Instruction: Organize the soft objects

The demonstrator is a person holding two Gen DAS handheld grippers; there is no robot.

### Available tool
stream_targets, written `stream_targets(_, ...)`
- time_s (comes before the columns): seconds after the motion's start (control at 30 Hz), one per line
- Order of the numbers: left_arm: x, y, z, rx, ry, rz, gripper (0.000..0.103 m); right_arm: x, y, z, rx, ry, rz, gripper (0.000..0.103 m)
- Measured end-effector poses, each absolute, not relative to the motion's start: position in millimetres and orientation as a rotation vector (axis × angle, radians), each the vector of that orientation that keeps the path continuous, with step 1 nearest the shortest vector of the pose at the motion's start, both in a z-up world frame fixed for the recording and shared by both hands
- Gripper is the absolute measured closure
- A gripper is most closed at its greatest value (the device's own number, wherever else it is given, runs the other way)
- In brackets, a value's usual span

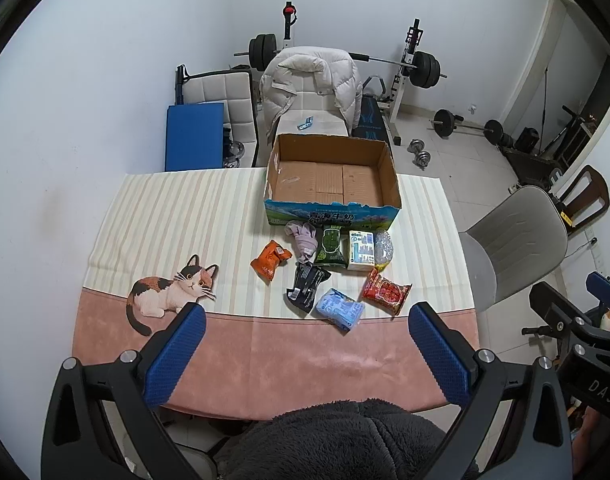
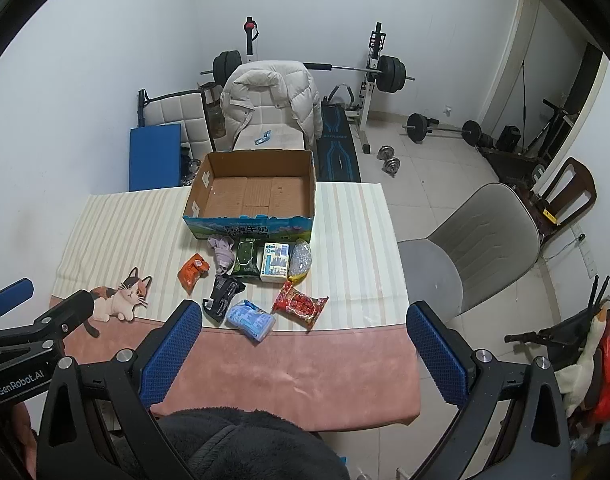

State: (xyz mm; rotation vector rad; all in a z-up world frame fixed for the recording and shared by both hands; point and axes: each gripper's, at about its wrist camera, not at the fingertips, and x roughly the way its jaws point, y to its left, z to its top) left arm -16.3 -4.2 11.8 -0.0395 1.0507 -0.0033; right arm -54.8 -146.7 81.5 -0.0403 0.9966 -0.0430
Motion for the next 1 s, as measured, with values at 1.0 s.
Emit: stream_targets(1.0, 112, 2, -295, -0.571, 1.638, 0.004, 0.025, 117, -166, -227, -0.263, 1.475, 0.347, 0.004)
